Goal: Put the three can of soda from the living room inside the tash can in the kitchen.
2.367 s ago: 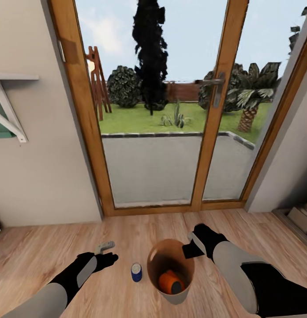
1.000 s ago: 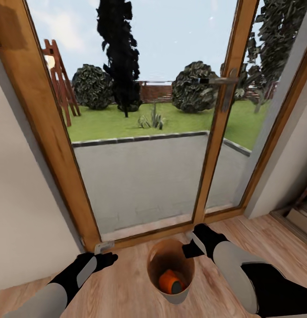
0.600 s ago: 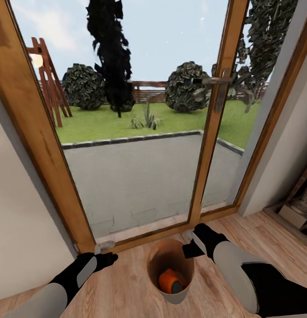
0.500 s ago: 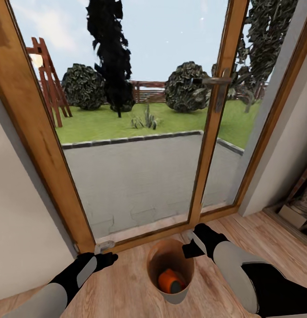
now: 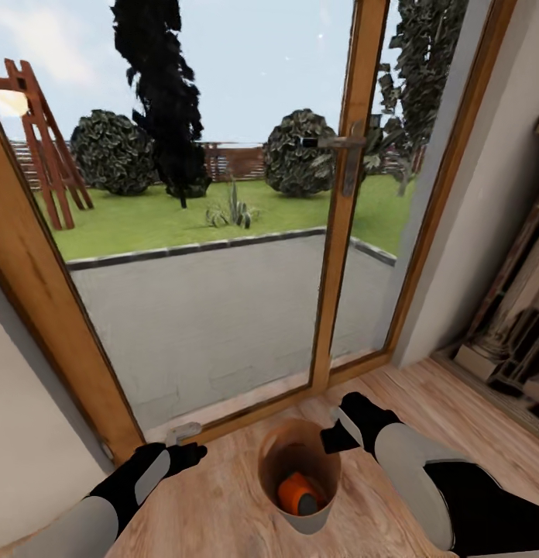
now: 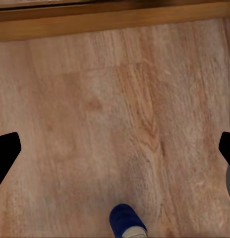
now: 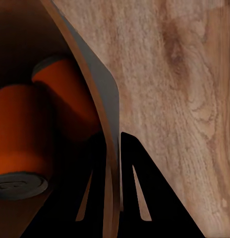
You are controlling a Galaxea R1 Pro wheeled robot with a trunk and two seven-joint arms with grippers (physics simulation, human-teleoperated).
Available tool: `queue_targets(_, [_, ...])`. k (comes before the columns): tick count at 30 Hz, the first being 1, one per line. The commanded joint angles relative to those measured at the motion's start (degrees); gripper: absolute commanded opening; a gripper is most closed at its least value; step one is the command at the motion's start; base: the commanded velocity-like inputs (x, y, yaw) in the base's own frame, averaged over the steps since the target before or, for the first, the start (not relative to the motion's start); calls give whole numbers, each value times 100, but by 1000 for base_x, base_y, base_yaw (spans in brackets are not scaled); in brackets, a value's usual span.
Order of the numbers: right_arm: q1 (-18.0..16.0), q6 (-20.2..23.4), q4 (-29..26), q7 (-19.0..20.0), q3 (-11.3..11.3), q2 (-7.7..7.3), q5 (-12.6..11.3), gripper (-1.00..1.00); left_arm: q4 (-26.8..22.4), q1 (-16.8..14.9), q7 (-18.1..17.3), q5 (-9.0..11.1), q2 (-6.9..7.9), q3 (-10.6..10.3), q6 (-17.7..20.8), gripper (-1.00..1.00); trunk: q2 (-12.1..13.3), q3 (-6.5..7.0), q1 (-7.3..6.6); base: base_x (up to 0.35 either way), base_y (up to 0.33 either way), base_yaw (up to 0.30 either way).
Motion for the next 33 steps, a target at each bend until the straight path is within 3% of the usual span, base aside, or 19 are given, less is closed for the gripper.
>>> queue_targets(1, [-2, 4, -1, 40, -61, 0, -85, -100, 0, 0, 0, 1, -1, 0, 0, 100, 0, 2, 0, 0, 0, -243])
queue_targets(15, [-2, 7, 1, 51, -60, 5, -79, -100, 0, 0, 0, 1, -5, 0, 0, 100, 0, 3, 0, 0, 0, -101])
queue_targets(33, [-2, 12, 1, 62, -61, -4, -85, -100, 0, 0, 0, 1, -6, 0, 0, 100, 0, 3, 0, 0, 0, -267])
